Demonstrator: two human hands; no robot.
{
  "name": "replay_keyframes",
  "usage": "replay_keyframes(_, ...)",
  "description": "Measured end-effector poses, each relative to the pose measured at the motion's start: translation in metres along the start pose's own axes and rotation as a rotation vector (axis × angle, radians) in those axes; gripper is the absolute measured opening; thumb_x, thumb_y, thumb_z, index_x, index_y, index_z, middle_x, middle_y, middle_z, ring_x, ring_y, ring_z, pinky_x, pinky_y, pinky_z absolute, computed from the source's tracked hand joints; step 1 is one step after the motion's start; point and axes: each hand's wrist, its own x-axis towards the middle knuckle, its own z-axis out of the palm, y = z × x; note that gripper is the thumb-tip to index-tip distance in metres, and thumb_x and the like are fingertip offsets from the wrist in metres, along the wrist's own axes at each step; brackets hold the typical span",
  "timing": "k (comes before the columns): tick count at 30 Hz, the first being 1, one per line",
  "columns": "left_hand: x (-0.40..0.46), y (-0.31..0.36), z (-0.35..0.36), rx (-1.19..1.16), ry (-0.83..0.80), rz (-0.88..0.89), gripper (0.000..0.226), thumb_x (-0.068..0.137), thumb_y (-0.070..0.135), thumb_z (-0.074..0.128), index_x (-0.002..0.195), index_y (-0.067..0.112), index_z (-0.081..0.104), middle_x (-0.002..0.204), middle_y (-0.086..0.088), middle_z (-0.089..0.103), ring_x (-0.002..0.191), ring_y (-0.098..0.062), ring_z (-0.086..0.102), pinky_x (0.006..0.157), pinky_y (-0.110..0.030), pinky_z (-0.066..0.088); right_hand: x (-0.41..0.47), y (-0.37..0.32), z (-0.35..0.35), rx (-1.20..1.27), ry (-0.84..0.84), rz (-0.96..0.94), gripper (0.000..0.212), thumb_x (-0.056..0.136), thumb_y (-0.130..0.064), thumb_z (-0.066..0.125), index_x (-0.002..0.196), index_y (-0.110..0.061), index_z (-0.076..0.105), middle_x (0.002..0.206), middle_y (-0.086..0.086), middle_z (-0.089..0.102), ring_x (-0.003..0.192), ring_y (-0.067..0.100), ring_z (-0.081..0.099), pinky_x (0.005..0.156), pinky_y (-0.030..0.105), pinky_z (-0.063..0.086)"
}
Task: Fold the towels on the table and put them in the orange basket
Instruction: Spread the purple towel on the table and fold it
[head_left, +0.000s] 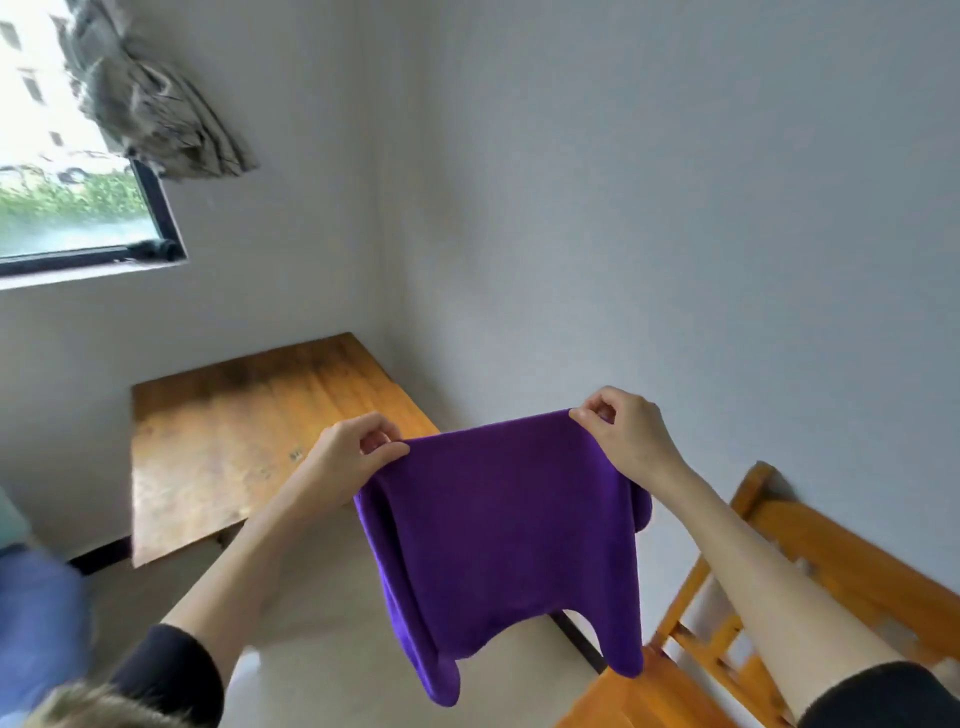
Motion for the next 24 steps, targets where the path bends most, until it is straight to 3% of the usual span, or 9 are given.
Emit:
replay_keyframes(4, -0.007, -0.064, -0.062, 0.060, 0.007, -0.102, 0.021, 0.086, 0.013, 0.064, 0.075, 0.030, 0.058, 0.077, 0.005, 0.060, 0.069, -0.015, 0.053, 0.062, -0.021, 0.041, 0.033, -0.052, 0.074, 0.013, -0.073, -0.081, 0.022, 0.087, -0.023, 0.063, 0.068, -0.021, 0.055, 0.061, -0.012, 0.051, 0.060, 0.003, 0.048, 0.055, 0.006, 0.037)
replay_keyframes(9, -0.012, -0.134, -0.125, 0.076, 0.086, -0.221, 0.025, 0.084, 0.019, 0.068, 0.068, 0.032, 0.054, 0.069, 0.008, 0.056, 0.063, -0.005, 0.049, 0.060, -0.019, 0.038, 0.069, -0.102, 0.159, 0.020, -0.153, -0.154, 0.021, 0.087, -0.023, 0.065, 0.067, -0.020, 0.056, 0.062, -0.011, 0.054, 0.061, 0.002, 0.050, 0.055, 0.006, 0.037)
replay_keyframes(17, -0.006, -0.226, -0.187, 0.196, 0.136, -0.329, 0.018, 0.089, 0.009, 0.058, 0.079, 0.024, 0.056, 0.076, 0.008, 0.056, 0.072, -0.011, 0.049, 0.065, -0.017, 0.034, 0.117, -0.144, 0.270, -0.065, -0.303, -0.287, 0.012, 0.092, -0.016, 0.053, 0.082, -0.012, 0.059, 0.087, 0.000, 0.055, 0.078, 0.015, 0.049, 0.071, 0.024, 0.034)
replay_keyframes(21, 0.011, -0.261, -0.196, 0.191, 0.197, -0.411, 0.023, 0.088, 0.024, 0.064, 0.069, 0.030, 0.053, 0.065, 0.009, 0.054, 0.060, -0.003, 0.047, 0.056, -0.009, 0.037, 0.155, -0.150, 0.305, -0.091, -0.334, -0.325, 0.012, 0.092, -0.015, 0.051, 0.082, -0.014, 0.057, 0.087, -0.001, 0.053, 0.079, 0.015, 0.049, 0.073, 0.025, 0.035)
replay_keyframes(24, 0.031, -0.282, -0.199, 0.184, 0.228, -0.448, 0.023, 0.085, 0.030, 0.067, 0.066, 0.031, 0.053, 0.060, 0.011, 0.052, 0.054, -0.003, 0.044, 0.053, -0.014, 0.037, 0.187, -0.148, 0.329, -0.065, -0.312, -0.329, 0.012, 0.091, -0.018, 0.053, 0.081, -0.016, 0.058, 0.086, -0.002, 0.055, 0.079, 0.014, 0.050, 0.073, 0.025, 0.035)
